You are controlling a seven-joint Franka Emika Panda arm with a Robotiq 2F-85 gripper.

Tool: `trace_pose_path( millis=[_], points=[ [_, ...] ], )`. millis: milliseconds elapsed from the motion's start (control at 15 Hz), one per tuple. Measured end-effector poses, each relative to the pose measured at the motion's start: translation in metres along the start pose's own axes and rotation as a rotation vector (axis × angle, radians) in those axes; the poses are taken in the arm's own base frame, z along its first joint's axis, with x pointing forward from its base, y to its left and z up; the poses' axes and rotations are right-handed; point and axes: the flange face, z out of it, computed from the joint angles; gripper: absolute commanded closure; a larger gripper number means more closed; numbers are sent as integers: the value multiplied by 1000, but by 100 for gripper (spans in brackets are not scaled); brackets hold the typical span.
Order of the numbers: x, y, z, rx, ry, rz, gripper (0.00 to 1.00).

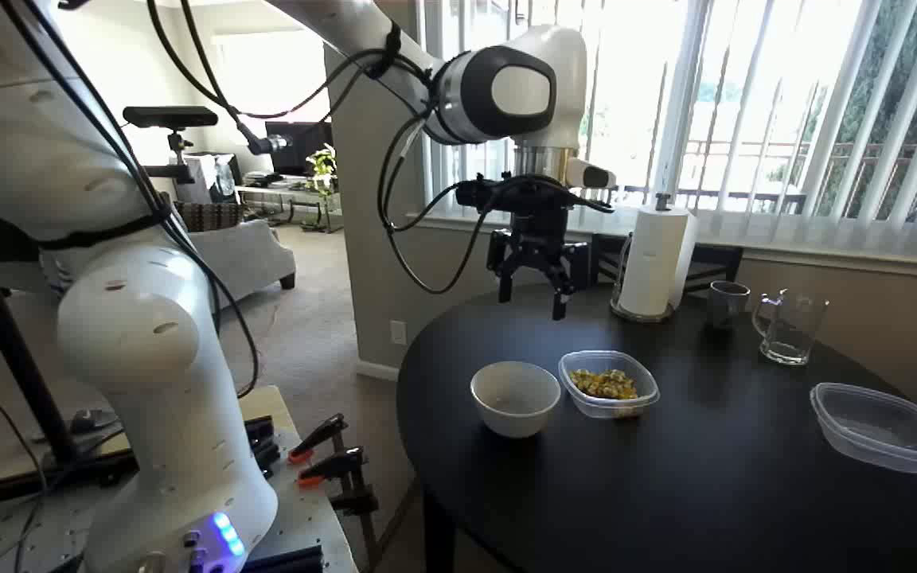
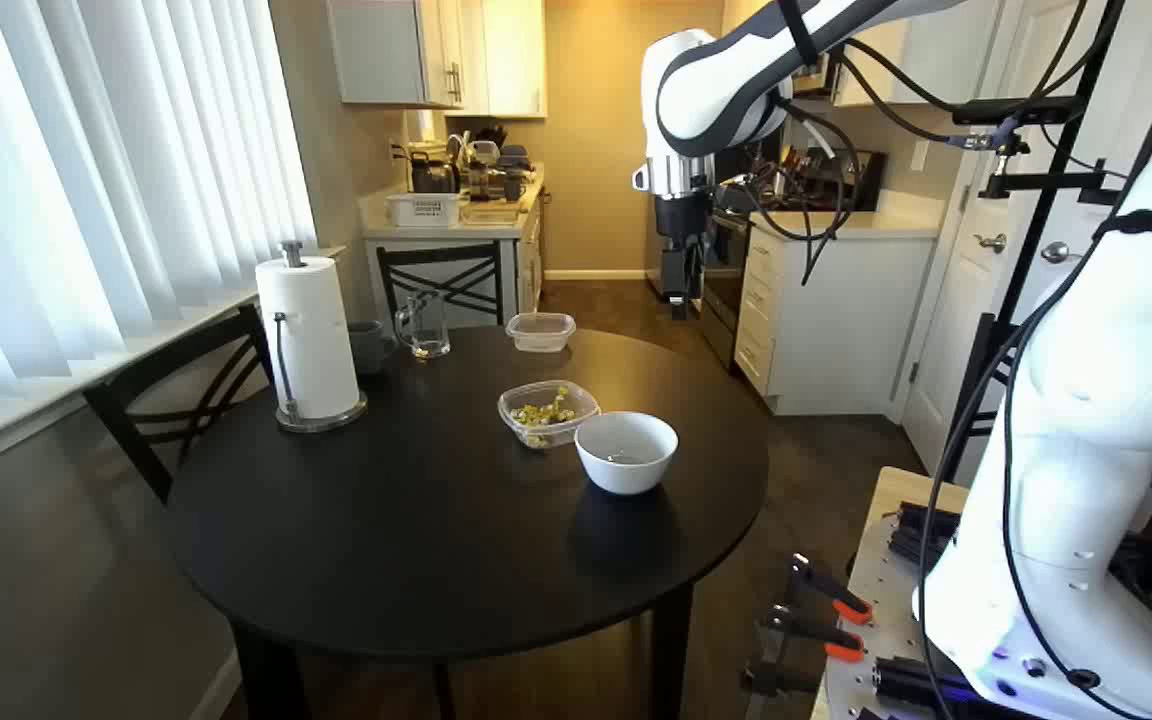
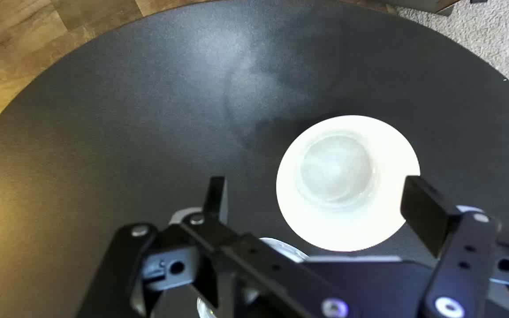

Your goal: Transfer the candy to the white bowl

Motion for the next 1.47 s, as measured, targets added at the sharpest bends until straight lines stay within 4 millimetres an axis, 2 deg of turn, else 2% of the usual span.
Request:
trace_pose_path(
  millis=[533,667,800,933,1133,1333,1467],
  points=[
    [1,0,-1,0,2,2,0],
    [16,7,-9,-12,55,65,0],
    [48,21,-11,-15,108,169,0],
    [82,35,7,-9,110,274,0],
    [126,56,58,14,61,402,0],
    [160,77,104,52,19,474,0],
    [177,89,123,85,9,510,0]
  ],
)
